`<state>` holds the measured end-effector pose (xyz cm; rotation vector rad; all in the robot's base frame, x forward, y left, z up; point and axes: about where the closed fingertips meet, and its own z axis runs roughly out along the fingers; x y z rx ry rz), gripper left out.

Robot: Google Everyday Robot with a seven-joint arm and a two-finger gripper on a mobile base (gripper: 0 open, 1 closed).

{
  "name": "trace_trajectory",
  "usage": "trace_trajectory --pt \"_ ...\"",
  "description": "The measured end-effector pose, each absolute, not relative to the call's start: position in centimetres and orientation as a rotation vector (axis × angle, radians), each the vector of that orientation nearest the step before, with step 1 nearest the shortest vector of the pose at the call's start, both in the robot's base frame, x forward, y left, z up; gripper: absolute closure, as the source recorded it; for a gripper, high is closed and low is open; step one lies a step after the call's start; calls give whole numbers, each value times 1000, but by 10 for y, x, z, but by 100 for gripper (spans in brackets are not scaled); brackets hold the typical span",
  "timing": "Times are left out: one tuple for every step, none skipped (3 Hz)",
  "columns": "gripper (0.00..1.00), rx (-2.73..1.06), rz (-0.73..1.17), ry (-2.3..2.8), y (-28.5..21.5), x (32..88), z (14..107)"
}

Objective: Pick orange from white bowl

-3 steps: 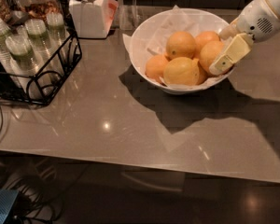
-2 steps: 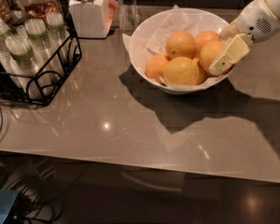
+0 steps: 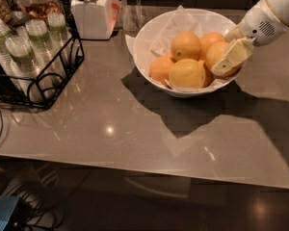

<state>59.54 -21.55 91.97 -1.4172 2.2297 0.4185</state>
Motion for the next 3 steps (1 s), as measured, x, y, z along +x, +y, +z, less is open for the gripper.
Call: trace_trajectory --pt "59 -1417 419 2232 -216 595 924" --pt "83 -1410 417 2239 -217 595 923" --pt "100 -1409 396 2215 -215 590 928"
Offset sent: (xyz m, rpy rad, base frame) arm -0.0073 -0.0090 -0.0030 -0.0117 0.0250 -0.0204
